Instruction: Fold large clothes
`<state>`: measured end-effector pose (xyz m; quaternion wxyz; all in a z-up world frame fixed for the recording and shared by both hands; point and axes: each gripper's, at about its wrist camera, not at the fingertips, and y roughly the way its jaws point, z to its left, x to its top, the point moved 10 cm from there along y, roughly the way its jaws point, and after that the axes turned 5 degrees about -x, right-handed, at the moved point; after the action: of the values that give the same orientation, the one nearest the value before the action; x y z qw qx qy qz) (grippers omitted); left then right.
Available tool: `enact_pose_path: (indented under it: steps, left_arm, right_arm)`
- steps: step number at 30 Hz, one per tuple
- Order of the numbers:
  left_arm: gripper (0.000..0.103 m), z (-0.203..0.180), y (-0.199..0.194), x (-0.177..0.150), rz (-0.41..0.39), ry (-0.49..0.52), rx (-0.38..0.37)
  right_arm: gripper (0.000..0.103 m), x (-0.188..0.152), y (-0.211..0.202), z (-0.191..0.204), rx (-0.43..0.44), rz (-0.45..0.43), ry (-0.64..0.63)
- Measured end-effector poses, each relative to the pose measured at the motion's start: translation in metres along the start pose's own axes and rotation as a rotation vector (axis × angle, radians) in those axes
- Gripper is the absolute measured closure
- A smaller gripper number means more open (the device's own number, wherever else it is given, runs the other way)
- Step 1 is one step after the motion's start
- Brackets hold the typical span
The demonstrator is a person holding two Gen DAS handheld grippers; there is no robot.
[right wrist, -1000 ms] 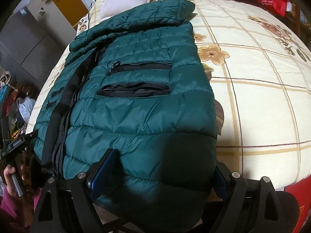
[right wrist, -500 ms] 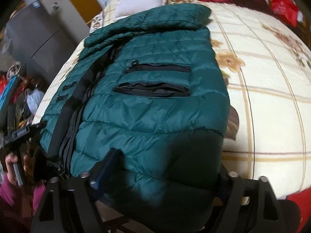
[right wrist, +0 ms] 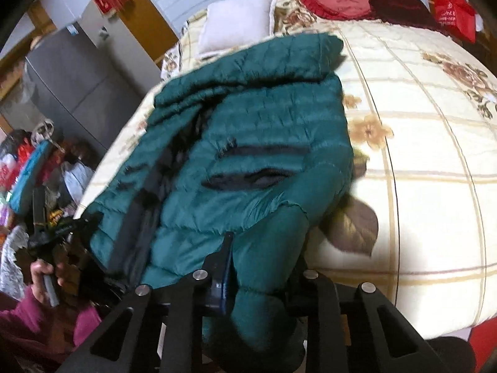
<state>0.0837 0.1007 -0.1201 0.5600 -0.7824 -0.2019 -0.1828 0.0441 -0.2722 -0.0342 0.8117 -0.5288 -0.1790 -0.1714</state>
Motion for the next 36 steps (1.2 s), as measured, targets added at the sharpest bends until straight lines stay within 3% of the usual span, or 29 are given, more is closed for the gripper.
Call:
enact_pose_path:
  steps: [4,9,19,36]
  left_arm:
    - [0.086,-0.008,-0.009,0.014,-0.042,0.043,0.011]
    - [0.086,-0.007,-0.018,0.034,-0.088,0.024,-0.002]
    - [0.086,-0.017,-0.037,0.112,-0.219,-0.005,-0.021]
    - [0.086,-0.029,0.013,0.249,-0.295,-0.025,0.098]
  right_arm:
    - [0.081,0.02,-0.013,0.006,0.016,-0.048,0.0]
    - [0.081,0.045,-0.023,0.009,0.013,-0.099,-0.007]
    - [0.082,0.118,-0.031,0.005,-0.032,-0.2,0.004]
    - [0.082,0.256,0.033,-0.027,-0.232,-0.238,0.032]
